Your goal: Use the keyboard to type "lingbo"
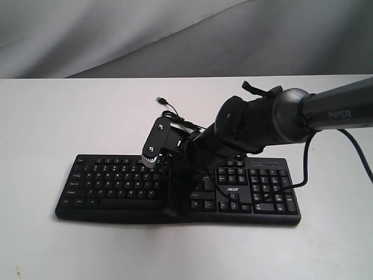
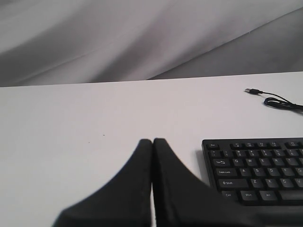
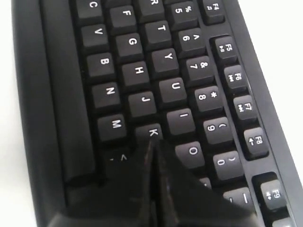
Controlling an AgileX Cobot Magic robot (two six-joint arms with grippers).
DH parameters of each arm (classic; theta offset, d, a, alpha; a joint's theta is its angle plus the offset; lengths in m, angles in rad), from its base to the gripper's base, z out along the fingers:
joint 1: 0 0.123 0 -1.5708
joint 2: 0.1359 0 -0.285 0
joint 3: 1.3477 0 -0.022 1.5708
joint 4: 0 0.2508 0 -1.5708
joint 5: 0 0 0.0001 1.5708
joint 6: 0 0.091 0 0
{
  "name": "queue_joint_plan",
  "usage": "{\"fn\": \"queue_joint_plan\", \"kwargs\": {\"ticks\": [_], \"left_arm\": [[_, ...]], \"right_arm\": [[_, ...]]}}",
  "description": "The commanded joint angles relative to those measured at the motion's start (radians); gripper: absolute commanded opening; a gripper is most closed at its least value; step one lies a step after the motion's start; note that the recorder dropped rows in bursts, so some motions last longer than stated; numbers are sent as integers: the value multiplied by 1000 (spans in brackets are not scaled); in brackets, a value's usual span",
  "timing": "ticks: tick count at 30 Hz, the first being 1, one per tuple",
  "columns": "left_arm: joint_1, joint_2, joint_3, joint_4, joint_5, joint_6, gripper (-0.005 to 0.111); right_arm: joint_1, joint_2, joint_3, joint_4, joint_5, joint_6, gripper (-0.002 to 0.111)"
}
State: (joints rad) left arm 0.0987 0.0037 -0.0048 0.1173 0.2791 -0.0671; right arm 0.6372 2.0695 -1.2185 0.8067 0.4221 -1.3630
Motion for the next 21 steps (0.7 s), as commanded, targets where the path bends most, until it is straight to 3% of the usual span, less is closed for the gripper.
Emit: {"fn": "queue_joint_plan", "kwargs": {"ticks": [1,21], "left_arm": [[1,-4,5,0,-13,-2,1],[1,-4,5,0,-13,-2,1]], "right_arm": [[2,1,-6,-12,-7,-2,0],[8,-28,-6,-15,-46,-4,0]]}}
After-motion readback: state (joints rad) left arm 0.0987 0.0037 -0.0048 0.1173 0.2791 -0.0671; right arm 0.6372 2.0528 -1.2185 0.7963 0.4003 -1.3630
